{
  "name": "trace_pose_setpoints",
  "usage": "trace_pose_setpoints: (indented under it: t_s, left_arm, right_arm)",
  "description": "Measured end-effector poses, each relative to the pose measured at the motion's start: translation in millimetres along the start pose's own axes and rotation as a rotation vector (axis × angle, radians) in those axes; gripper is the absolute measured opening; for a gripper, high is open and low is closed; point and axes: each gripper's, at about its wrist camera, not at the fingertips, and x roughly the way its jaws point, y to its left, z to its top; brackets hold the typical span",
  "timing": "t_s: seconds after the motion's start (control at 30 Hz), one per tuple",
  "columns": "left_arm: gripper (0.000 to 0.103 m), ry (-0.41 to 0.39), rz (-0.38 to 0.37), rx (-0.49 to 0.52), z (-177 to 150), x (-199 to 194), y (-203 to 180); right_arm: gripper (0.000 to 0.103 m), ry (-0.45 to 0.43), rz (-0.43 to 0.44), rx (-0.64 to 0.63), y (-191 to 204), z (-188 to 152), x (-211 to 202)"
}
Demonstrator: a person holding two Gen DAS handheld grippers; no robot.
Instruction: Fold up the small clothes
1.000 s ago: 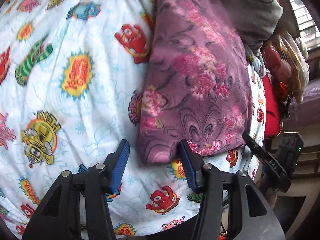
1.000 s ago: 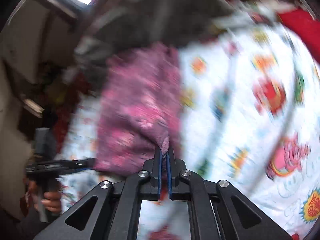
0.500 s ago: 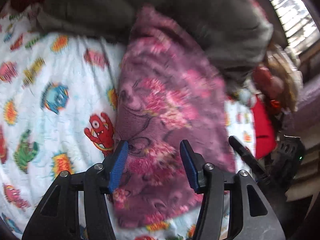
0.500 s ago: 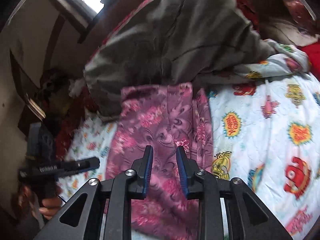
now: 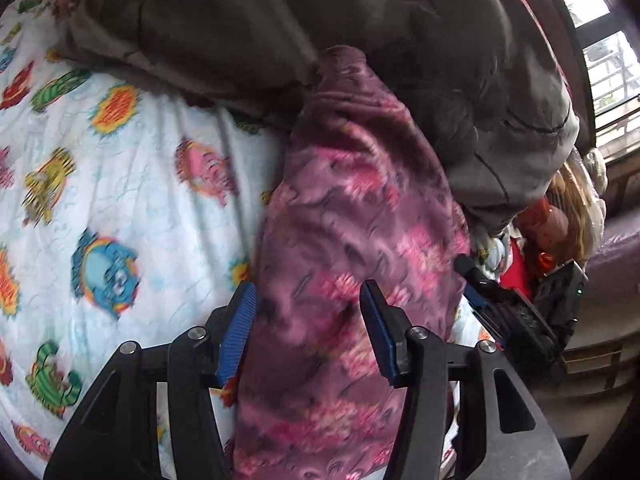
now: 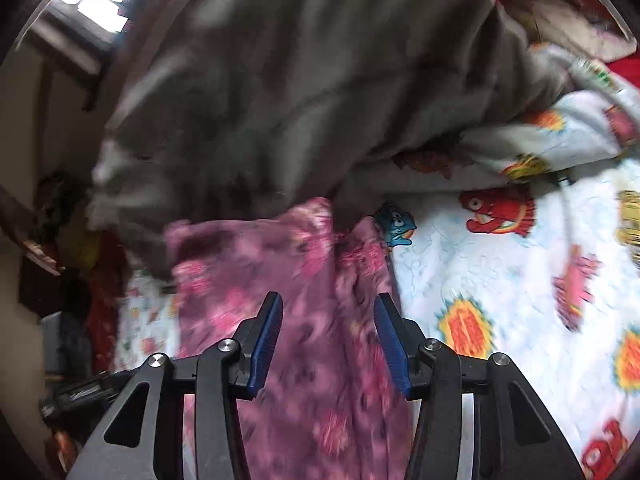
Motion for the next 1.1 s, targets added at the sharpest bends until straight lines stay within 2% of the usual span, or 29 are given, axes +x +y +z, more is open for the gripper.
trace_pose_setpoints:
  t_s: [0.03,0.1,0.13,0.2,0.23,0.27,0.4,0.47,0.53,0.57,0.63,0.67,0.7,0.73,0.8,0.87,0.9,0.97,1.0,1.03,1.1]
  left_arm:
    - [0.052,-0.015,0.003,0.017,1.3,-0.4,-2.7]
    - [0.053,-0.045,0.022,0.055,-0.6,-1.3,-4.4]
    - [0.054,-0.041,0.052,0.064,-1.2,7.4,-4.1]
    - [0.059,0.008,0.077,0.041,1.3,32.5,-3.4]
    - [0.060,0.011,0.060,0.004,0.6,37.1,2.5]
    - [0.060,0.006,0.046,-0.009,0.4,33.6,4.6]
    - [0.058,-0.015,0.010,-0.009,-10.3,4.5,10.9]
    - [0.058,-0.047,0.017,0.014,-24.1,-7.0,10.1]
    - [0.058,-0.059,0.057,0.035,-36.1,-5.3,8.7]
    - [0.059,-0.049,0.101,0.048,-43.6,1.5,7.2]
    - [0.061,-0.056,0.144,0.075,-52.2,8.1,4.0]
    - [0.061,-0.058,0.158,0.077,-55.7,3.6,1.4]
    - [0.060,-0.061,0.161,0.077,-58.7,-1.9,-2.1]
    - [0.060,-0.075,0.158,0.085,-63.1,-9.9,-5.7]
    - [0.060,-0.114,0.183,0.102,-76.4,-22.2,-10.1]
    - [0.060,-0.118,0.235,0.137,-87.7,-22.1,-10.8]
    - [0.061,-0.109,0.264,0.160,-91.9,-18.7,-8.4]
    - [0.061,-0.106,0.295,0.182,-97.7,-10.6,-12.4]
    - [0.061,-0.103,0.297,0.180,-104.8,-6.2,-17.9]
    - [0.061,-0.101,0.301,0.180,-107.0,-7.6,-18.8]
    - [0.061,-0.102,0.310,0.193,-109.7,-9.1,-19.7]
  right_arm:
    - [0.009,-0.026,0.016,-0.051,7.0,3.4,-2.5]
    - [0.008,-0.119,0.005,-0.132,16.8,2.8,-15.7]
    - [0.008,-0.138,-0.001,-0.130,14.7,1.7,-16.3]
    - [0.008,-0.081,-0.065,-0.113,2.3,-1.8,2.2]
    - [0.008,-0.019,-0.104,-0.119,-5.3,-5.1,17.5]
    - [0.008,-0.010,-0.106,-0.124,-8.2,-7.7,21.0]
    - [0.017,-0.099,-0.123,-0.187,11.1,-12.3,-15.0]
    - [0.018,-0.143,-0.042,-0.248,20.5,-25.4,-38.9]
    - [0.025,-0.150,-0.009,-0.273,24.0,-36.6,-45.0]
    - [0.031,-0.139,-0.030,-0.289,21.9,-44.8,-41.7]
    - [0.031,0.001,-0.187,-0.336,10.8,-60.8,-10.3]
    - [0.032,0.027,-0.203,-0.351,6.5,-65.8,-6.9]
    - [0.031,-0.026,-0.194,-0.360,8.0,-69.1,-17.7]
    - [0.031,-0.043,-0.192,-0.356,11.5,-69.9,-28.7]
    - [0.033,-0.083,-0.133,-0.350,14.3,-74.4,-48.0]
    - [0.034,-0.121,-0.093,-0.356,13.4,-84.1,-61.7]
    - [0.034,-0.113,-0.101,-0.360,8.8,-88.8,-62.8]
    - [0.033,-0.006,-0.175,-0.376,7.6,-97.5,-34.6]
    - [0.033,0.012,-0.202,-0.392,3.4,-104.8,-28.0]
    - [0.034,-0.019,-0.197,-0.394,5.0,-106.8,-33.9]
    - [0.037,-0.016,-0.191,-0.362,8.8,-107.3,-43.9]
